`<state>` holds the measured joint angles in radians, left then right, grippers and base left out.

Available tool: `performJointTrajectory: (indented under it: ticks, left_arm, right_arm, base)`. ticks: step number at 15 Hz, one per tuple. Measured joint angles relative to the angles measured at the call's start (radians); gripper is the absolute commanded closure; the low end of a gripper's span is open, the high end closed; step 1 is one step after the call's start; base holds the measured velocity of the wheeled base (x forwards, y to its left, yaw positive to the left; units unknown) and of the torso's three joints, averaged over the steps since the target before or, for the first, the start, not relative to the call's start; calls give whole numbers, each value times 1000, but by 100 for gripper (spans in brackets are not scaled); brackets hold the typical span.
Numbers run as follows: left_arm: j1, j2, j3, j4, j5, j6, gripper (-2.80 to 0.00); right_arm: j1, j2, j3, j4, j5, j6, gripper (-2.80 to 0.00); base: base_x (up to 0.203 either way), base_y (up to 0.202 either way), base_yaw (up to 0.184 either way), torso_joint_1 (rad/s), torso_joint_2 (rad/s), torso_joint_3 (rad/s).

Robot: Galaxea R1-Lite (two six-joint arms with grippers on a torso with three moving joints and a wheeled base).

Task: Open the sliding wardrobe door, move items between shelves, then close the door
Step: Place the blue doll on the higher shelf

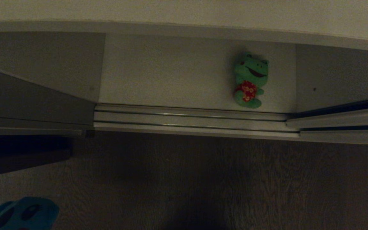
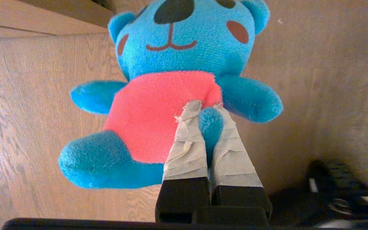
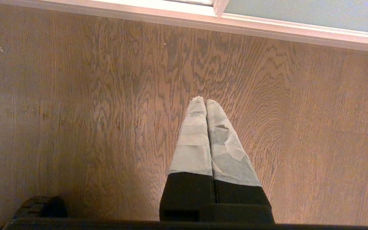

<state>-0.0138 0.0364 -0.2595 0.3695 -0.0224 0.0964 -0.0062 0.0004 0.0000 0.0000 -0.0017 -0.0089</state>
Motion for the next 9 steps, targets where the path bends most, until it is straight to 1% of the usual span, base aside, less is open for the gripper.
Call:
performJointTrajectory:
  ticks: [2,4,5,6,7,9]
  left_arm:
    - [1,-22,98,-134,1,25,0]
    - [1,-33,206,-304,-5,52,0]
    - [1,-35,231,-362,-11,57,0]
    - [1,-36,245,-372,-22,56,0]
    - [1,-38,250,-353,-26,50,0]
    - [1,-38,254,-355,-25,49,0]
  right_arm:
    - [0,0,0,0,0,0,0]
    - [0,0,0,0,0,0,0]
    - [0,0,0,0,1,0,0]
    - [0,0,0,0,0,0,0]
    - [0,0,0,0,0,0,0]
    - [0,0,0,0,0,0,0]
  base:
    - [0,0,0,0,0,0]
    - [0,0,0,0,0,0]
    - [0,0,0,0,0,0]
    - [0,0,0,0,0,0]
    - [0,0,0,0,0,0]
    - [0,0,0,0,0,0]
